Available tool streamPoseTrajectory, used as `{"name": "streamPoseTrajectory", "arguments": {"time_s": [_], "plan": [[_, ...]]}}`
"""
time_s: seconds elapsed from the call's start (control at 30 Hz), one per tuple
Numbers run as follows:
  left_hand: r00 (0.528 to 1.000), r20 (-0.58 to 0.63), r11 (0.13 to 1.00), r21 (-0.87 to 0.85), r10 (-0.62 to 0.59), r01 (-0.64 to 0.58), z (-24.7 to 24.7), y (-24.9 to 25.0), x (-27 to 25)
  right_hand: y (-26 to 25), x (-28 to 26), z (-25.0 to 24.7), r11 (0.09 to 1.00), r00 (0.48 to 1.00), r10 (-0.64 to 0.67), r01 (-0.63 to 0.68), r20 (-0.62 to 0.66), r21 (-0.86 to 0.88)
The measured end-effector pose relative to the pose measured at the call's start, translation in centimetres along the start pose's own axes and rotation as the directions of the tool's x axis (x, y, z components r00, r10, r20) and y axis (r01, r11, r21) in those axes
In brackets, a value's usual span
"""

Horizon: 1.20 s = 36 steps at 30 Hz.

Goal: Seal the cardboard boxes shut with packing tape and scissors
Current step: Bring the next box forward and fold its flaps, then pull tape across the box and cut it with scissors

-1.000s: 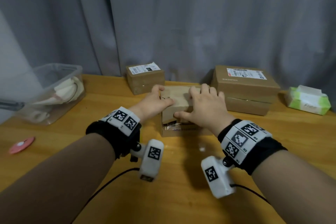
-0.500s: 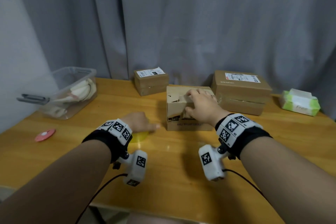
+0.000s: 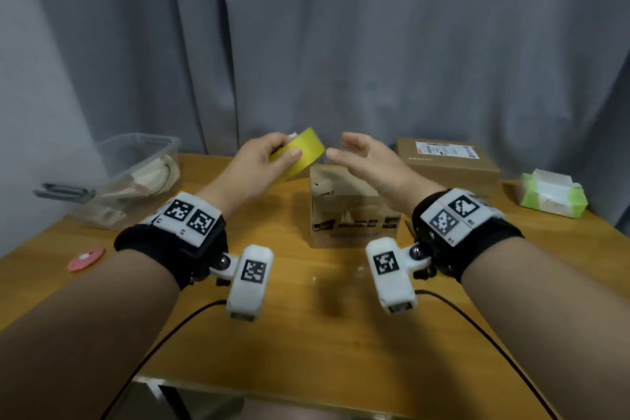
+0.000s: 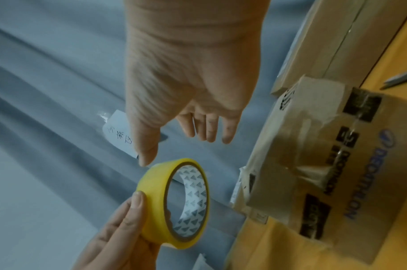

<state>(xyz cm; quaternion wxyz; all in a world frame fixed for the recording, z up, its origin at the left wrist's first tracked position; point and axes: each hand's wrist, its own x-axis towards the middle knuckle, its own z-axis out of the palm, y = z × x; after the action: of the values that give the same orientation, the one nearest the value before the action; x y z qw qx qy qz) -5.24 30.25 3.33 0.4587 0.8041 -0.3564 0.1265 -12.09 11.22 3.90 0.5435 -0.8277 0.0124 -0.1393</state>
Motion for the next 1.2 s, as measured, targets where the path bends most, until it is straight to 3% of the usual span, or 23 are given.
{"name": "streamPoseTrajectory", "arguments": {"time_s": [0.13,0.23,0.3,0.43,0.73,0.83,0.93,1.03,1.2], "plan": [[1.000,-0.002,0.997,-0.067,0.027,-0.027,0.0,0.6,0.5,-0.8,1.0,1.1,0.989,0.999,-0.028,0.025,0.020,0.144],[0.999,-0.019,0.998,-0.055,0.037,-0.038,0.0,0.4,0.7,-0.8,1.7,1.9,0.986,0.990,-0.096,0.109,-0.103,0.129],[0.999,-0.043,0.999,-0.026,0.030,-0.032,0.2,0.2,1.0,-0.5,2.0,2.4,0.986,0.977,-0.148,0.157,-0.155,0.050],[0.992,-0.119,0.999,-0.017,-0.044,0.042,1.1,-0.5,1.5,-0.3,2.0,3.4,0.951,0.953,-0.268,0.240,-0.137,-0.196],[0.987,-0.125,0.994,0.028,-0.103,0.107,2.1,-1.3,1.9,0.4,3.0,4.0,0.937,0.946,-0.276,0.226,-0.169,-0.268],[0.988,-0.048,0.987,-0.073,-0.146,0.143,1.7,-1.3,2.0,0.4,3.6,3.8,0.933,0.943,-0.279,0.222,-0.180,-0.284],[0.968,0.191,0.929,-0.301,-0.164,0.217,1.0,-1.1,1.6,0.5,4.3,3.4,0.944,0.933,-0.276,0.219,-0.231,-0.245],[0.957,0.275,0.910,-0.366,-0.093,0.193,1.0,-0.9,1.4,0.4,4.5,3.1,0.950,0.948,-0.267,0.230,-0.171,-0.211],[0.983,0.124,0.889,-0.422,-0.137,0.177,1.3,-0.9,1.6,0.5,4.0,3.2,0.938,0.960,-0.281,0.271,-0.017,-0.217]]}}
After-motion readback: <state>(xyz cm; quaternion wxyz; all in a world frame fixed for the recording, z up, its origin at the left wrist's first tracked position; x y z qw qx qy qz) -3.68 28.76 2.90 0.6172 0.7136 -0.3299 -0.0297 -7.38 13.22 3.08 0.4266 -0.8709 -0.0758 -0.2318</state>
